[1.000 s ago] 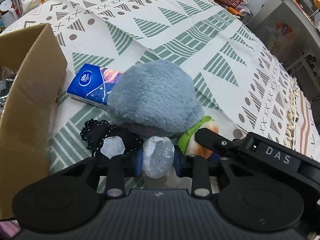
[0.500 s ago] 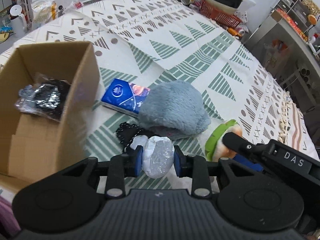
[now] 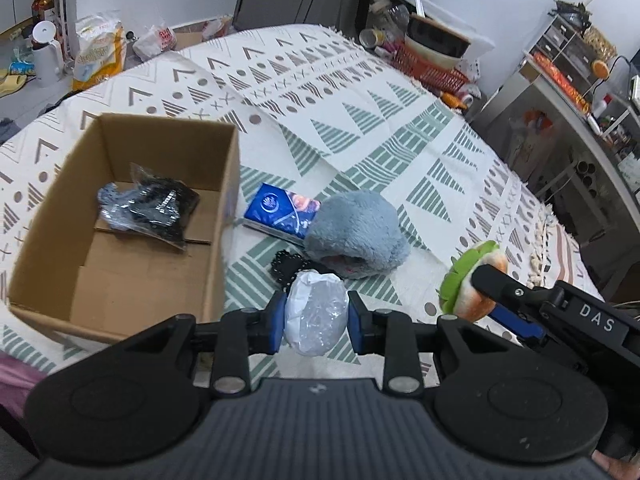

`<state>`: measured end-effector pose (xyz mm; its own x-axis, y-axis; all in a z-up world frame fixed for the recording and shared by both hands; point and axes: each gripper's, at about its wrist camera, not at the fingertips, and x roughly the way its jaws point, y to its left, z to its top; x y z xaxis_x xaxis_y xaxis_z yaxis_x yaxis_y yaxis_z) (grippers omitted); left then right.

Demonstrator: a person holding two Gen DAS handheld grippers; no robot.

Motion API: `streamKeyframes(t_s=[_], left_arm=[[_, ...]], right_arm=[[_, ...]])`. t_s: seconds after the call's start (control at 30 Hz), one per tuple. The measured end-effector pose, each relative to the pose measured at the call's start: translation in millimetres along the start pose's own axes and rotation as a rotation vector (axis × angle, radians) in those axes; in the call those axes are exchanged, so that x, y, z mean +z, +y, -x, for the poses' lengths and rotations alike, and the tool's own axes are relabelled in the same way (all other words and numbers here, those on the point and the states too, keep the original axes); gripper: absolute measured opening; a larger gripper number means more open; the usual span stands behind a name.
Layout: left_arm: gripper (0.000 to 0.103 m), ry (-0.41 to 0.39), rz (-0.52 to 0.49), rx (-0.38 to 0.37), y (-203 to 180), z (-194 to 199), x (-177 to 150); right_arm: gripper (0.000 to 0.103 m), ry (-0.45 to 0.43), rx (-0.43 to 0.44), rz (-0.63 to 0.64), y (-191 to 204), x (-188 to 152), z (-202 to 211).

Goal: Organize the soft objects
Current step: 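Carry the white item with the left gripper while the right gripper carries the burger plush over the box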

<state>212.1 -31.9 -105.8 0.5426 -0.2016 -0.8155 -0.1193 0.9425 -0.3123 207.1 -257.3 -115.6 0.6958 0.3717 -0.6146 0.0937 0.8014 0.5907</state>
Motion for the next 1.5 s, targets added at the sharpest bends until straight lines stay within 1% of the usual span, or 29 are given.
streamKeyframes(t_s=[0.3,0.63,0.9,1.07,1.3,1.5], left_arm=[[0.03,-0.03,0.033,-0.007,25,24,8],[0.03,-0.046,0.072,0.012,63,35,25],[0.03,-0.037,0.108,0.036,98,31,39],[0.03,-0.026,0.131,0.052,117,25,46],[0.031,0.003,0.173,0.076,145,10,55],[0.031,0.015,0.191,0.089,160,1,64]], right_arm=[[0.029,-0.022,0.02,0.026,36,-6,10],[0.029,-0.007,0.034,0.074,80,-14,-1],[0.03,0.014,0.045,0.111,114,-21,-22],[0.03,0.045,0.019,0.124,129,-27,-41],[0.03,0.089,0.009,0.17,155,-36,-67],[0.03,0.129,-0.004,0.193,172,-45,-86]])
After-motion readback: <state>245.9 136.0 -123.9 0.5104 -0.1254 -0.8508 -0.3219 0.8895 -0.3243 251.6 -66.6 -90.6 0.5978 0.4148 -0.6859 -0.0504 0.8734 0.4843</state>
